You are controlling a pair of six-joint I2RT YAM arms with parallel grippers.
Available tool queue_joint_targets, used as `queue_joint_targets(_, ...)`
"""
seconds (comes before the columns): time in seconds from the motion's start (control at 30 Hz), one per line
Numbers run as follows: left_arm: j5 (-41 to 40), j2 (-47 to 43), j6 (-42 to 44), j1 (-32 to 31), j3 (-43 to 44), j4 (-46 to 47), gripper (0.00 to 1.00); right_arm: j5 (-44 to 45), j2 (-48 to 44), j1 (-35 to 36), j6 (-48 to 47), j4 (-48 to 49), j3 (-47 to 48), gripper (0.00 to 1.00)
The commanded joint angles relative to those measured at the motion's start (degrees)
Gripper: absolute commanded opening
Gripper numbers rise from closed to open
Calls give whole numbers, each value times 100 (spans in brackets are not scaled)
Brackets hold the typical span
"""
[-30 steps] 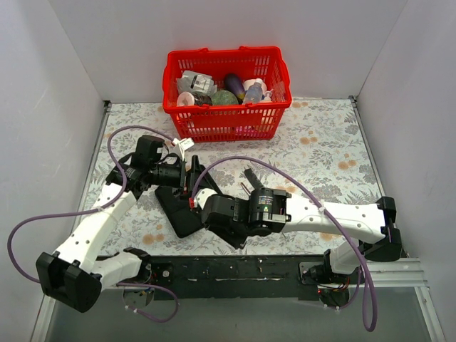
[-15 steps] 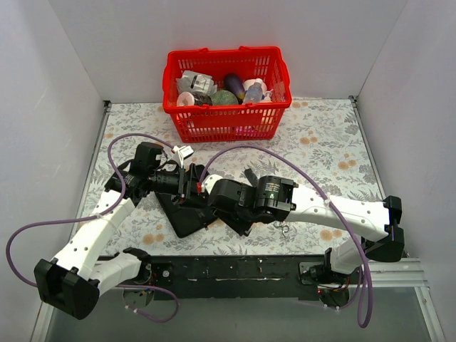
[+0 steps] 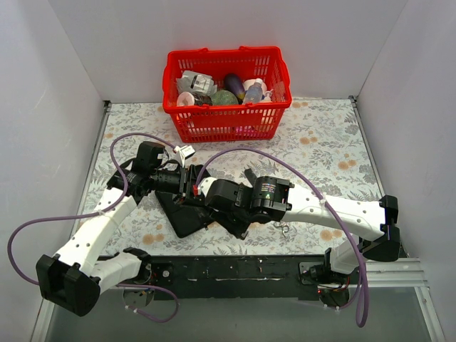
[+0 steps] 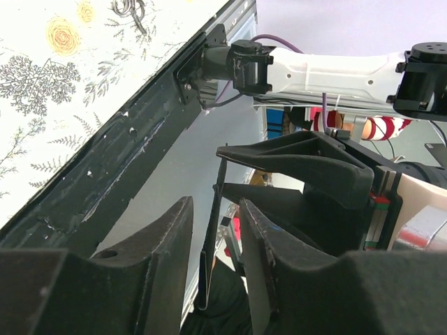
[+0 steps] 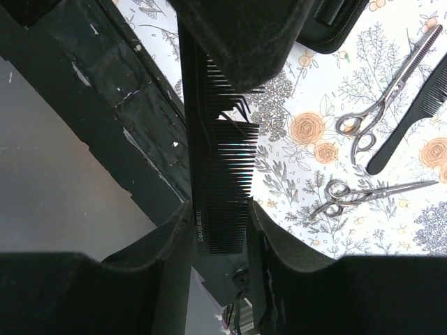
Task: Sort the hair-cutting tools
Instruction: Pick up the comb at the center of the board.
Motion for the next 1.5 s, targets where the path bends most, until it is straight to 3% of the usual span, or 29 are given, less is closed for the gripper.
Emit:
queue_joint_targets(0.0,156,-15,66,-20,224,81,27,-74,-36,17,-80,184,19,25)
queue_joint_targets(0.17,148,-6,66,-20,189,72,0,-3,-10,17,-97,167,19,25)
queue_joint_targets(0.33,148,-6,75,-28,215,72,0,146,17,8,-80,123,89,29)
queue_joint_targets(0.37,139,2,84,-20,224,72,0,172,17,8,-62,97,124,33)
queue_joint_targets(0.4,113,2,92,-28,232,72,0,199,-18,8,-27,71,185,51)
queue_joint_targets(0.5,34,55,110,-28,241,72,0,-89,-202,8,157,157,493,72)
queue_joint_targets(0.73,-362,134,-223,-20,101,616,0,-654,-1212,17,895,694,503,82)
queue_joint_targets(0.87,-353,-199,-935,15,4,1914,0,107,-2421,17,1746,1124,-137,82)
queue_joint_targets(1.0,58,-279,-1462,86,-39,2681,0,786,-4084,8,3080,2579,-1806,77)
queue_joint_targets(1.07,348,-349,-2111,156,-206,3584,0,1076,-4865,17,3478,2881,-2694,74)
queue_joint_targets(1.33,640,-595,-4801,191,-1419,7406,0,1201,-6117,8,4087,4314,-4322,73)
queue_joint_targets(1.47,631,-622,-5330,191,-1578,7999,0,1245,-6136,8,3911,5043,-4577,71)
